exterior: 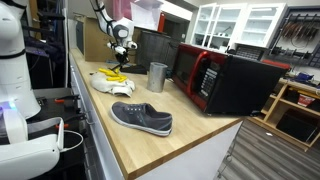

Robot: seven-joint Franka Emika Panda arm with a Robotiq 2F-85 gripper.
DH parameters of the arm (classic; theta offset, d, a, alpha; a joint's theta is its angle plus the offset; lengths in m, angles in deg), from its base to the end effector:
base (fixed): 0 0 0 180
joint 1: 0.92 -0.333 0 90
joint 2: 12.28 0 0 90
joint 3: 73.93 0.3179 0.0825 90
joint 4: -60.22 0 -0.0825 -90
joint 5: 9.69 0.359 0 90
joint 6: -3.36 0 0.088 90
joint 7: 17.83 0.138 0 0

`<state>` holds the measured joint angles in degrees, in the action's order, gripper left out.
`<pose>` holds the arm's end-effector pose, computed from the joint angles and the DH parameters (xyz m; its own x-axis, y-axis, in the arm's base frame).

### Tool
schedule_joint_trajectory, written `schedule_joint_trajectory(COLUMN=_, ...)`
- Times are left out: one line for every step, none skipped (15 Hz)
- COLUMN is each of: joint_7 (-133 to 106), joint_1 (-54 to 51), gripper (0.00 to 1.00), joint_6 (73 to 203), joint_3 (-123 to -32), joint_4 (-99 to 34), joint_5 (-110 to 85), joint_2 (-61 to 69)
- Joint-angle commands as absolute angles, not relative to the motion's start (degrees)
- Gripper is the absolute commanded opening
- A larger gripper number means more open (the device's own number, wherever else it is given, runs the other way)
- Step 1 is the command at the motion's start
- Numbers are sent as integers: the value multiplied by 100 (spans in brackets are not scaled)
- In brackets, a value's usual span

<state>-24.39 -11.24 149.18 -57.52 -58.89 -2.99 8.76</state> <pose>0.5252 0.2619 0.2572 0.8924 0.4355 0.1179 0.4501 -0.8778 -0.1639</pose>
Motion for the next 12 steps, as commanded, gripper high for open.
schedule_joint_trajectory(joint_7=-1976, joint_1=-1417, gripper=0, joint_6=15113, joint_3=-6119, joint_4=-5988, joint_5=-868, joint_2=797)
schedule_joint_trajectory(joint_7=-1827, joint_1=-1486, gripper=0, joint_6=15125, joint_3=-6212, joint_4=-6024, joint_5=-1062, joint_2=765)
schedule_joint_trajectory(joint_7=-1670, joint_1=-1552, gripper=0, joint_6=15127, joint_3=-6301, joint_4=-6042, joint_5=-1254, joint_2=759)
schedule_joint_trajectory(joint_7=-1550, joint_1=-1592, gripper=0, joint_6=15068, joint_3=-6358, joint_4=-6055, joint_5=-1393, joint_2=740)
schedule_joint_trajectory(joint_7=-1458, joint_1=-1616, gripper=0, joint_6=14992, joint_3=-6402, joint_4=-6065, joint_5=-1501, joint_2=715)
schedule_joint_trajectory(joint_7=-1416, joint_1=-1619, gripper=0, joint_6=14914, joint_3=-6417, joint_4=-6072, joint_5=-1538, joint_2=705)
schedule_joint_trajectory(joint_7=-1380, joint_1=-1616, gripper=0, joint_6=14850, joint_3=-6417, joint_4=-6080, joint_5=-1550, joint_2=691)
schedule_joint_trajectory(joint_7=-1375, joint_1=-1601, gripper=0, joint_6=14807, joint_3=-6412, joint_4=-6096, joint_5=-1528, joint_2=678)
schedule_joint_trajectory(joint_7=-1366, joint_1=-1595, gripper=0, joint_6=14754, joint_3=-6414, joint_4=-6097, joint_5=-1508, joint_2=676)
schedule_joint_trajectory(joint_7=-1326, joint_1=-1597, gripper=0, joint_6=14689, joint_3=-6429, joint_4=-6091, joint_5=-1506, joint_2=674)
schedule_joint_trajectory(joint_7=-1301, joint_1=-1588, gripper=0, joint_6=14636, joint_3=-6435, joint_4=-6098, joint_5=-1488, joint_2=650)
schedule_joint_trajectory(joint_7=-1244, joint_1=-1593, gripper=0, joint_6=14574, joint_3=-6465, joint_4=-6110, joint_5=-1505, joint_2=616)
